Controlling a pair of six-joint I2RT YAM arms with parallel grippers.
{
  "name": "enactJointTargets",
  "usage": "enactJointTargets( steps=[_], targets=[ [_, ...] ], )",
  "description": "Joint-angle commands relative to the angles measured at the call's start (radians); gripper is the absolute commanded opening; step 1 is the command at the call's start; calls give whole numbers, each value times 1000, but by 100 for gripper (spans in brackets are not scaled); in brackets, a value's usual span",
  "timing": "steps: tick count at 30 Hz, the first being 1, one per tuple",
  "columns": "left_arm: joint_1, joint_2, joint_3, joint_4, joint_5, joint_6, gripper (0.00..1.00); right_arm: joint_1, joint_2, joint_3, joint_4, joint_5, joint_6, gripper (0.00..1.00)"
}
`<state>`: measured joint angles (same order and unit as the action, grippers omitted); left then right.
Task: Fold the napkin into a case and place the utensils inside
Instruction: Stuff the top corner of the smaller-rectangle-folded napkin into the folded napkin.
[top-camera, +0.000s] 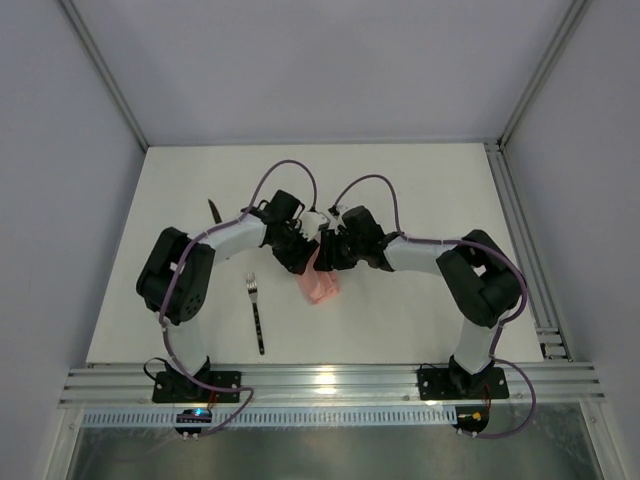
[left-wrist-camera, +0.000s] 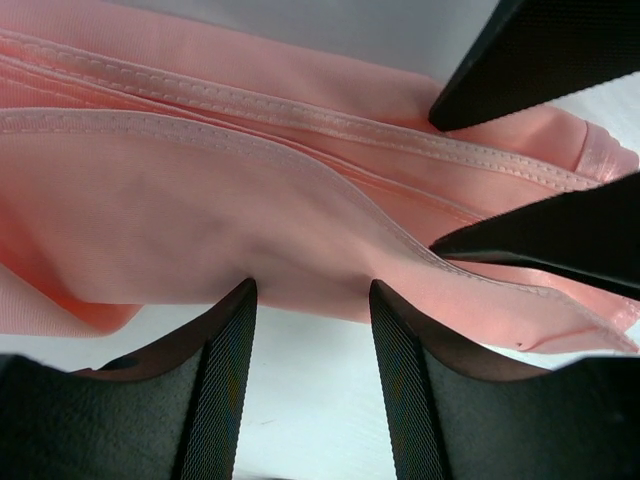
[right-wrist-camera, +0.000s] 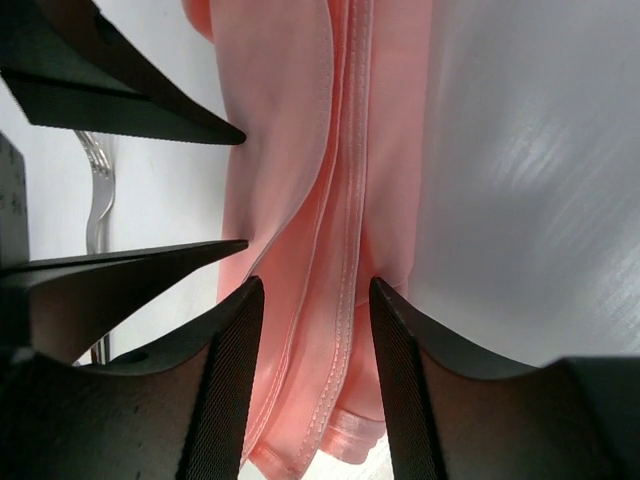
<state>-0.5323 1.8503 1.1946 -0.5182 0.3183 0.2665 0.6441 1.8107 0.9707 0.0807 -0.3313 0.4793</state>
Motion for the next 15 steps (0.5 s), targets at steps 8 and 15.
enactJointTargets(
  steps=[8, 15],
  targets=[
    [-29, -2, 17, -17, 27, 30, 52, -8, -73, -49, 44, 47, 16, 54],
    [-29, -10, 14, -11, 18, 28, 52, -9, -204, -102, -9, 132, 18, 55]
  ],
)
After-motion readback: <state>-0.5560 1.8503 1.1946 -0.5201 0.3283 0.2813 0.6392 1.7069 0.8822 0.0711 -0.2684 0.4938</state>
